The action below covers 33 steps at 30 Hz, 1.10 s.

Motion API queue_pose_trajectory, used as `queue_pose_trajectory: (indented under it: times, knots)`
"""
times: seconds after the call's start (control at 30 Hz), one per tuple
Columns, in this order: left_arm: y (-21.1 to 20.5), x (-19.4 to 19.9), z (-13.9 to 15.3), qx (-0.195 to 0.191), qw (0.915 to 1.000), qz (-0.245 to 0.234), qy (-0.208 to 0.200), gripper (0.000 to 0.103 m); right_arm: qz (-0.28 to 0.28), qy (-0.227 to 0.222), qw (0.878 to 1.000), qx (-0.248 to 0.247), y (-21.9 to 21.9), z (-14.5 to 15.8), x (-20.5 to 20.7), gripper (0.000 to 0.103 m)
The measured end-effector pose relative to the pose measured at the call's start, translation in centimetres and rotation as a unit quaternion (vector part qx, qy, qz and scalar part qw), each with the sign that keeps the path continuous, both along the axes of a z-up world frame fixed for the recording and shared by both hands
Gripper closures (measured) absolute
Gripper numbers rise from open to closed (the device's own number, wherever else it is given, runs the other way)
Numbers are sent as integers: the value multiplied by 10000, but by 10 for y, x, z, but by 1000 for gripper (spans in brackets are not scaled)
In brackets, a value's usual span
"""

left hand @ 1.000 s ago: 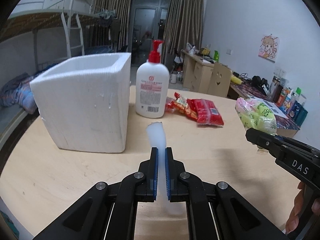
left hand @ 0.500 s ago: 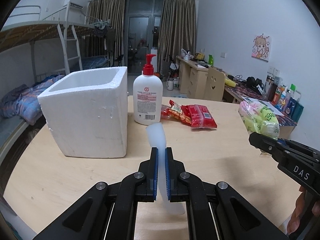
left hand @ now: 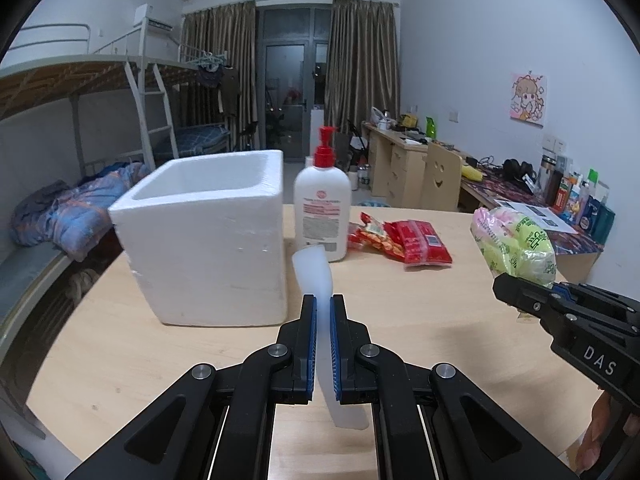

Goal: Organize soft objects
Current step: 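Carry the foam stick and green packet with both grippers over the foam box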

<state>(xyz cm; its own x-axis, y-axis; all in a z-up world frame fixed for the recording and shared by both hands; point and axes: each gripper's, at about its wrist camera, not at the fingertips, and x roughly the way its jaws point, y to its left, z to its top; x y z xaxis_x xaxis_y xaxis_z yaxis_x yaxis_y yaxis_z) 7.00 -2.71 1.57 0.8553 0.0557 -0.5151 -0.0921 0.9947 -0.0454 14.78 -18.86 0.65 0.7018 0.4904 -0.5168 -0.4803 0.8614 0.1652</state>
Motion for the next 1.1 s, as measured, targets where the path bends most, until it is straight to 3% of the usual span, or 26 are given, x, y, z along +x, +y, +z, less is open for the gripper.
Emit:
queue_pose_trajectory:
  times: [0.33,0.73,1.1]
  knots:
    - [35,-22,6,281,9987,400,-144,96,487,-51,9988,86,43,0,-4,85]
    - [85,-35,7,293,9960,832,-137,96,1118,-76,9937,32,91,2,-13,85]
    - [108,-31,11,135,9976,666,-148,96,989,-138,9950,88,117,9,-15,85]
